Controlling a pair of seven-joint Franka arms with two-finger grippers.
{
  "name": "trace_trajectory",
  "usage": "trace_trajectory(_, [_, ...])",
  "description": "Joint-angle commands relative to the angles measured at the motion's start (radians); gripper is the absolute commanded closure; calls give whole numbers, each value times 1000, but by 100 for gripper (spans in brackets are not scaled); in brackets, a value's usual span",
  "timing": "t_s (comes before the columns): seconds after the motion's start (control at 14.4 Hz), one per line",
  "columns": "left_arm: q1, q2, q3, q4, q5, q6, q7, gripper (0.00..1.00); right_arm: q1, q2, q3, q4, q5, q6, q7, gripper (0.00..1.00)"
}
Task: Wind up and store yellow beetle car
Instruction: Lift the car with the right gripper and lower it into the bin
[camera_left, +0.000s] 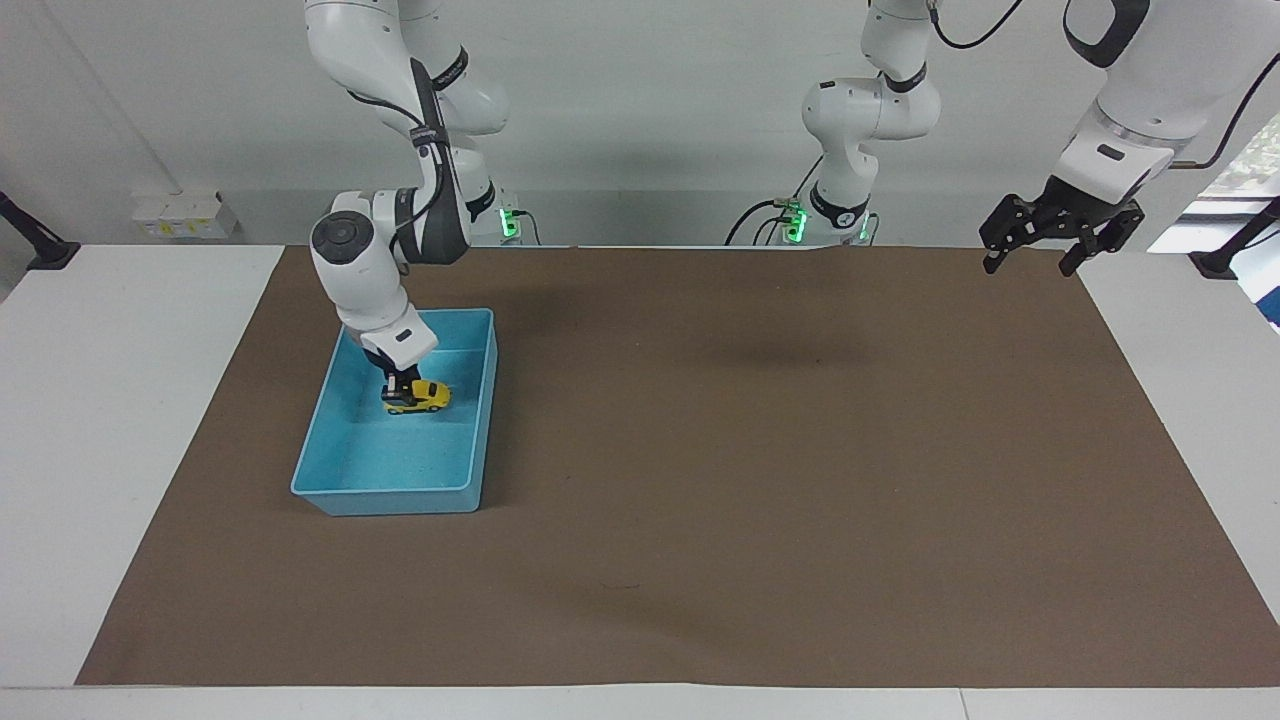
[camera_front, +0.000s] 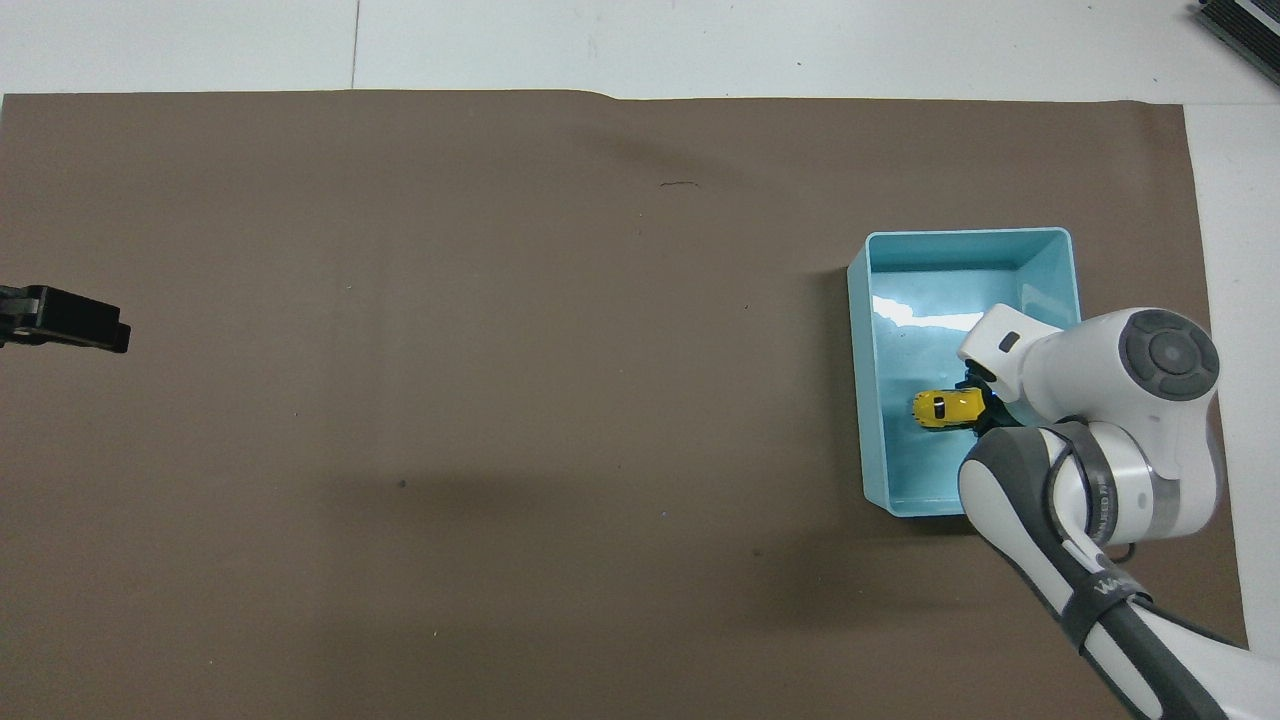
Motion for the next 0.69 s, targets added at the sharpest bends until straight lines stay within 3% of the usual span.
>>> trace_trajectory(0.0, [7, -30, -2, -32, -11, 7, 12, 0, -20, 13, 11, 33, -15, -15, -9, 0])
trace_trajectory(0.28, [8, -30, -2, -32, -11, -2, 9, 0, -11, 7, 13, 149, 3, -119, 32, 0])
trace_trajectory(0.62, [8, -30, -2, -32, -11, -4, 7, 0, -3, 8, 23, 335, 79, -323, 219, 0])
